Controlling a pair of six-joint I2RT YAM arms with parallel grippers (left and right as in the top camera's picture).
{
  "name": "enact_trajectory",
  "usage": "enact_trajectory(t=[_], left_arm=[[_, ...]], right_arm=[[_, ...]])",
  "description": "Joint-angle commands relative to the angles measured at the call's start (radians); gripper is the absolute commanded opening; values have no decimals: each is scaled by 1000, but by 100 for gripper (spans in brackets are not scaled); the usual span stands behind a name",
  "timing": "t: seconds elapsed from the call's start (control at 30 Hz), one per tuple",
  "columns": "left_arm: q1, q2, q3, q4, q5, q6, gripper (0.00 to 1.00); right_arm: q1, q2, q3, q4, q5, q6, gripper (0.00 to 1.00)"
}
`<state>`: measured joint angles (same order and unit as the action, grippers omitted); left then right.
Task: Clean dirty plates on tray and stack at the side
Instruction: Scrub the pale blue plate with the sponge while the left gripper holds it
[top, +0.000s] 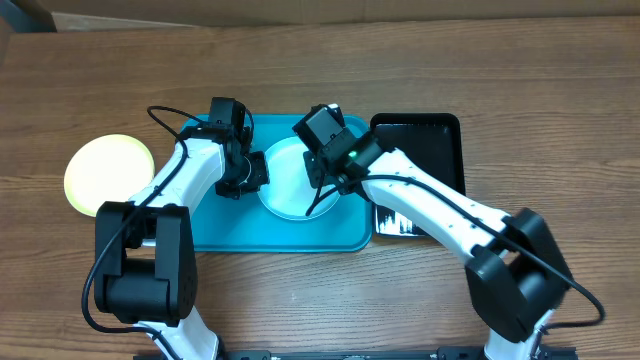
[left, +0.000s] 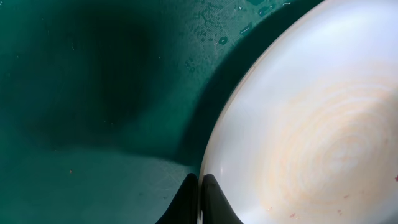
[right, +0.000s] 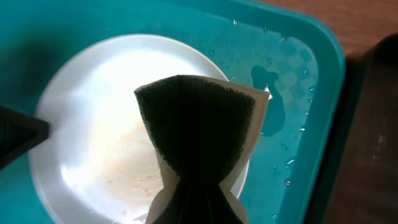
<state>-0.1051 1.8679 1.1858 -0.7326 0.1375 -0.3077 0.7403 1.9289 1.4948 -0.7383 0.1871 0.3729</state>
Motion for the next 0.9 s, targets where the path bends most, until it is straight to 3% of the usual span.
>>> enact_trajectory(t=[0.0,0.5,0.7,0.87], left_arm=[[-7,8,16,3,-14,16,4],[-7,8,16,-2,-14,16,4],[-7,8,16,-5,-14,20,4],[-7,8,16,-11,-14,41,4]], right_arm=[[-1,50,-1,26,26,18,4],[-2,170,-1,72,51,29,4],[-12,215,-2,72,58,108,4],[-24,215,-2,52,-37,111,4]])
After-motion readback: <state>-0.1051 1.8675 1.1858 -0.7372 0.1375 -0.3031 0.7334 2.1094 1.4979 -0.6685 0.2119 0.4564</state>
